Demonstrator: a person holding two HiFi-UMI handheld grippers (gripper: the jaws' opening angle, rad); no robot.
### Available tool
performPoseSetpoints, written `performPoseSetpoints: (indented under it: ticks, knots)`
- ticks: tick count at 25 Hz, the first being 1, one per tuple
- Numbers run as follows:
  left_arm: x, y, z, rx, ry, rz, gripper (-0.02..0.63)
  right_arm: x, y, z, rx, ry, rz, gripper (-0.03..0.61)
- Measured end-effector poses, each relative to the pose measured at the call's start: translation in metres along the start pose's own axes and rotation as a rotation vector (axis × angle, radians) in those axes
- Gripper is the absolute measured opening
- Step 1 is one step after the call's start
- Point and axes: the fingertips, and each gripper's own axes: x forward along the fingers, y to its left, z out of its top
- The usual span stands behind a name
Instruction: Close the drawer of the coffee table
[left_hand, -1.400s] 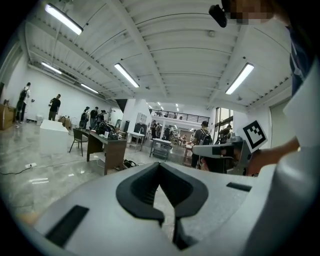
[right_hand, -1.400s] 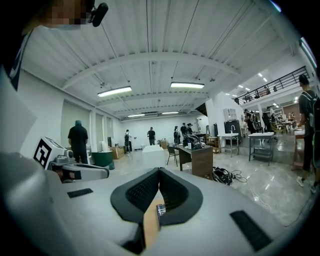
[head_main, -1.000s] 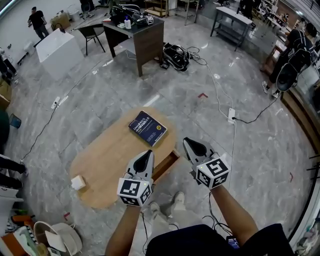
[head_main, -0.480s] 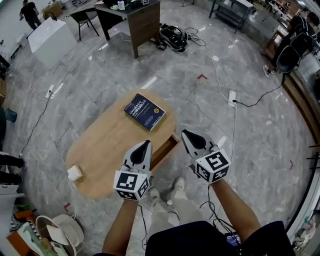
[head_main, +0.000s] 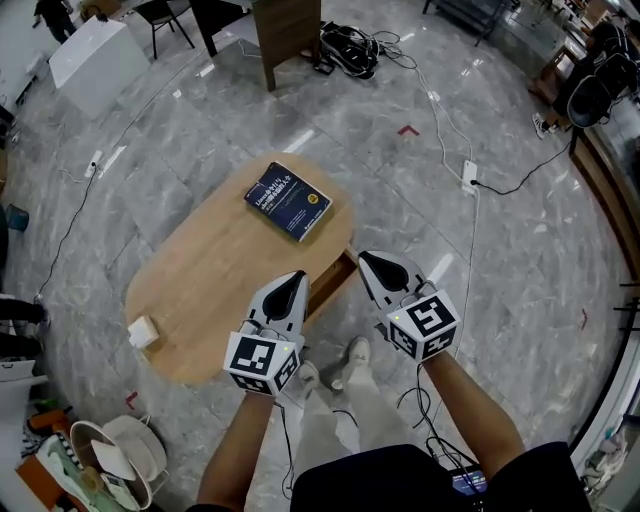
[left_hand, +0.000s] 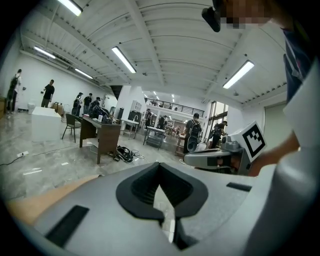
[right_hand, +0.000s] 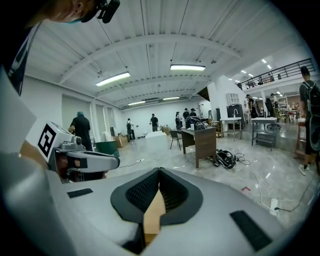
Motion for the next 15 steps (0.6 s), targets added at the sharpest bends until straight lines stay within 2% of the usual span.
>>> performPoseSetpoints:
  ticks: [15]
  knots:
    - [0.007, 0.005, -0.062, -0.047, 0.053, 0.005, 0.000, 0.013, 0.012, -0.068, 0.043, 0.068, 0.037, 0.018]
